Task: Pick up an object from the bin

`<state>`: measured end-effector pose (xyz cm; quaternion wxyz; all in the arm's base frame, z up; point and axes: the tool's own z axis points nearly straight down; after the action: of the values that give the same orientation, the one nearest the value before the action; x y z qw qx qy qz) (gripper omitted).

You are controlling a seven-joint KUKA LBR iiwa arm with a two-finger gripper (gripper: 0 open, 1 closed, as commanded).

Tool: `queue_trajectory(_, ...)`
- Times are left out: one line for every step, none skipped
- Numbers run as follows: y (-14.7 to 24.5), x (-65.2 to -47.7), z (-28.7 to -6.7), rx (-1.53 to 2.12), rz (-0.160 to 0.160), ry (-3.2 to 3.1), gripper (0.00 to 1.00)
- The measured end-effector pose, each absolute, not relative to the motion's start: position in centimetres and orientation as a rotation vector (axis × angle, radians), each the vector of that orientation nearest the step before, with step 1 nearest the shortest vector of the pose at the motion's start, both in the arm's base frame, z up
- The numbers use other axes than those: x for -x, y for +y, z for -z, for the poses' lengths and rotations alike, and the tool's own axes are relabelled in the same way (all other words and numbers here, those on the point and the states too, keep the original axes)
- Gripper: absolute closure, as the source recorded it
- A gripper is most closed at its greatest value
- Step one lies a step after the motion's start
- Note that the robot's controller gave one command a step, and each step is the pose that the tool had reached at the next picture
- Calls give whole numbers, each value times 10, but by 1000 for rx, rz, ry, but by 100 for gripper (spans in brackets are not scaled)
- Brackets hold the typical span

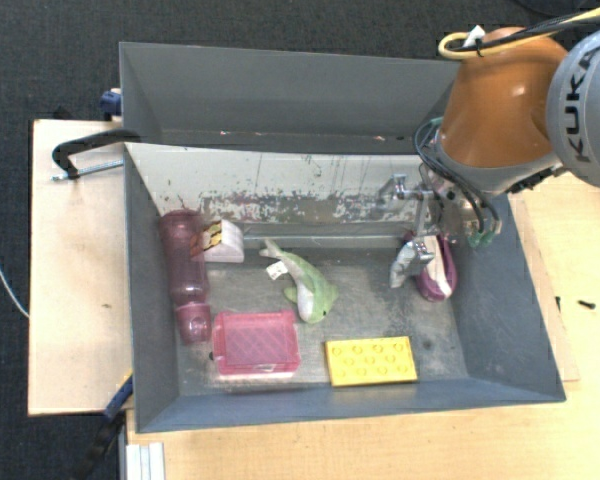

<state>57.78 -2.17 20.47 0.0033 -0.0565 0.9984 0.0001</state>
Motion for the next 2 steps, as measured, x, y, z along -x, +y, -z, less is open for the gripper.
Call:
queue_trajectory(-26, -586, -194, 211, -4, 3128, 0)
queue_trajectory(-10, -584, -180, -138, 1, 3137, 0)
